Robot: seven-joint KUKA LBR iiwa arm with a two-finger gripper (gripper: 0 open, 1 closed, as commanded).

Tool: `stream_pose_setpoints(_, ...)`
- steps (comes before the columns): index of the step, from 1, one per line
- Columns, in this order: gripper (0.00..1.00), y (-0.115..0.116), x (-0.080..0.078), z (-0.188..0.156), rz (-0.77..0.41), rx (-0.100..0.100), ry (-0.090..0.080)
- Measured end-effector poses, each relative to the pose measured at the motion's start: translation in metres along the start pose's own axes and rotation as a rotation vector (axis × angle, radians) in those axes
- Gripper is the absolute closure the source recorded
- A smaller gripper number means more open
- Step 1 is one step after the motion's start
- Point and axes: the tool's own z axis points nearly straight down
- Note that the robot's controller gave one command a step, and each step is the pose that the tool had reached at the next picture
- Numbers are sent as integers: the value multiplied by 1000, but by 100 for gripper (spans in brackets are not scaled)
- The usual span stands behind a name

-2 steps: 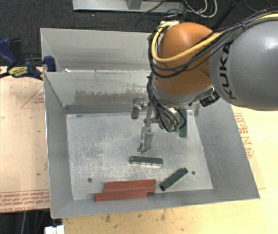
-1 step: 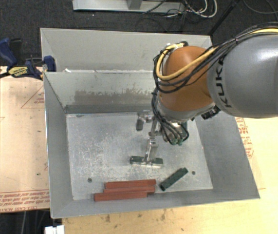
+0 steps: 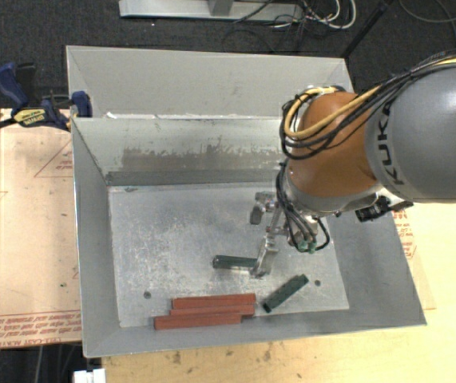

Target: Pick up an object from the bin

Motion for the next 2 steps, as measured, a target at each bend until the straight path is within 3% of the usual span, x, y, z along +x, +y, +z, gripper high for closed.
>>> stream_pose_setpoints(1,0,6,-3,33,-90,0,-3)
stream_pose_setpoints(2,0,8,1,85,65,-1,-3)
